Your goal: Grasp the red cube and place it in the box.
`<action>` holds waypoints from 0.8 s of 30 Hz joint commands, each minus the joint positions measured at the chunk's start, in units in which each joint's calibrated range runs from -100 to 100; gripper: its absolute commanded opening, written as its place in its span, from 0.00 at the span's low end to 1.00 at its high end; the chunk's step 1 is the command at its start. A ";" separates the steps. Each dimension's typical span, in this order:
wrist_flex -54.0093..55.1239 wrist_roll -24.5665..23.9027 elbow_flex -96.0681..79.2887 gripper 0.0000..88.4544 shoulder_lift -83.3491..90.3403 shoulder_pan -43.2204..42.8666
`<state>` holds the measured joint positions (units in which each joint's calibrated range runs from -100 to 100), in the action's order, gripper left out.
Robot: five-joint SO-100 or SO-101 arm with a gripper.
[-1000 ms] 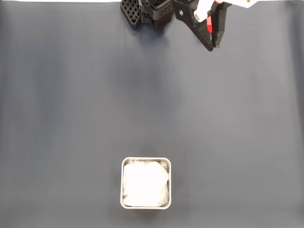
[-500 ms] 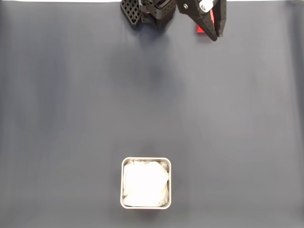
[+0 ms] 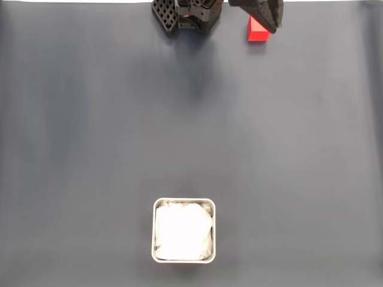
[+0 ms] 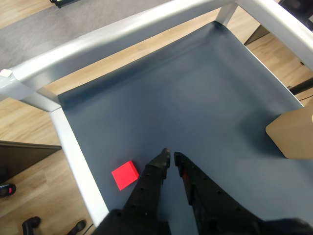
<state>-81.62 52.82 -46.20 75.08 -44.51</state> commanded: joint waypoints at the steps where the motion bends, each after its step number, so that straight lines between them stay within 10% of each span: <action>1: -1.33 0.83 -0.33 0.00 2.22 -2.01; 24: -6.57 0.24 -1.79 0.00 5.51 -13.59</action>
<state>-87.83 53.55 -48.28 80.55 -56.31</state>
